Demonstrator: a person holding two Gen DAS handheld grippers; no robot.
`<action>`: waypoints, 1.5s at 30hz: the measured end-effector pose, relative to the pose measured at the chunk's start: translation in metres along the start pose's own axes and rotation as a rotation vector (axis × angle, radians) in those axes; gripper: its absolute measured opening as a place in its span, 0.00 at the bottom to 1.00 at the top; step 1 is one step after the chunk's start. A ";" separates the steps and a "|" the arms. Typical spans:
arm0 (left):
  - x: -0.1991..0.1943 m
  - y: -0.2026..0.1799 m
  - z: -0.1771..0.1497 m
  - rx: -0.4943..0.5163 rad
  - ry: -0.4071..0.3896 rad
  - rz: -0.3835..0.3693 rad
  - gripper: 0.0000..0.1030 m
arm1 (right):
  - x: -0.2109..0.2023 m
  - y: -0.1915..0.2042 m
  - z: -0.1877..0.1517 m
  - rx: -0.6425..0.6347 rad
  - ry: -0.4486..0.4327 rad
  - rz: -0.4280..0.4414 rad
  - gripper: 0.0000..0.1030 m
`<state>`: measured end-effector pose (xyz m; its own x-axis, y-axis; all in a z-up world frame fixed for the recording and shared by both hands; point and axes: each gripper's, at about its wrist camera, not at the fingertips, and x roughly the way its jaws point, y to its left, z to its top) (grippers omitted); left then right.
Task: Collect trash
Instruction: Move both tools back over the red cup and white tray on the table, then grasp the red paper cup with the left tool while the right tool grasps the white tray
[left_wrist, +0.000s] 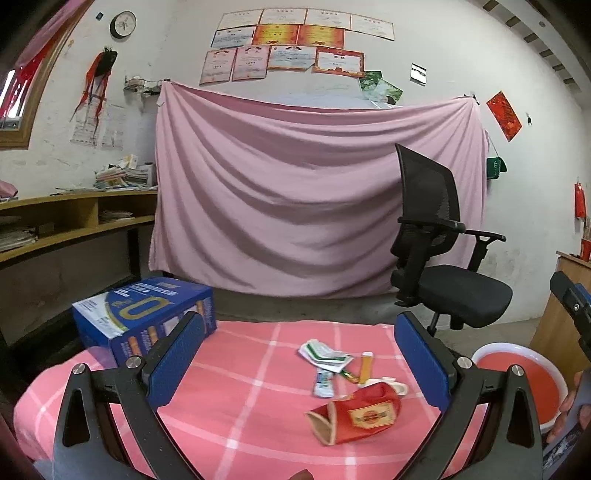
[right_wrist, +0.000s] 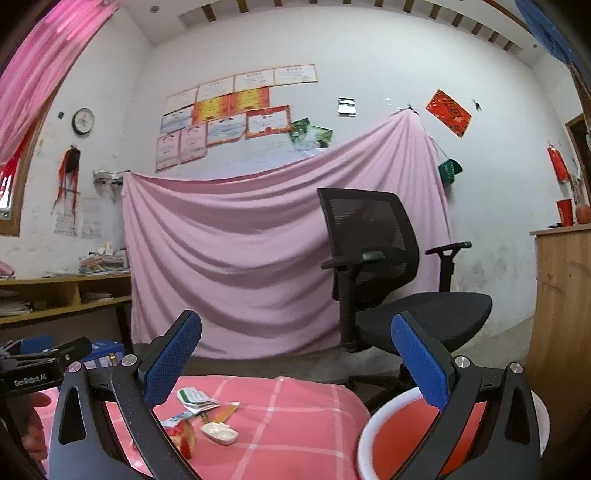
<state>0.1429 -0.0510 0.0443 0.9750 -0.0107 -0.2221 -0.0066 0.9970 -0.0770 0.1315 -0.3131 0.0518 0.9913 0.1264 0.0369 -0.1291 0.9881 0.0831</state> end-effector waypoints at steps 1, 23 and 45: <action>-0.001 0.002 -0.001 0.004 -0.003 0.005 0.98 | 0.002 0.004 -0.001 -0.007 0.002 0.010 1.00; 0.052 0.007 -0.034 0.057 0.349 -0.129 0.92 | 0.065 0.020 -0.048 -0.033 0.414 0.114 0.97; 0.088 -0.003 -0.054 -0.006 0.642 -0.306 0.14 | 0.113 0.020 -0.083 -0.005 0.755 0.216 0.70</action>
<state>0.2163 -0.0591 -0.0272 0.6099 -0.3353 -0.7181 0.2441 0.9415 -0.2323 0.2434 -0.2718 -0.0253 0.6939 0.3395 -0.6351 -0.3228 0.9350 0.1471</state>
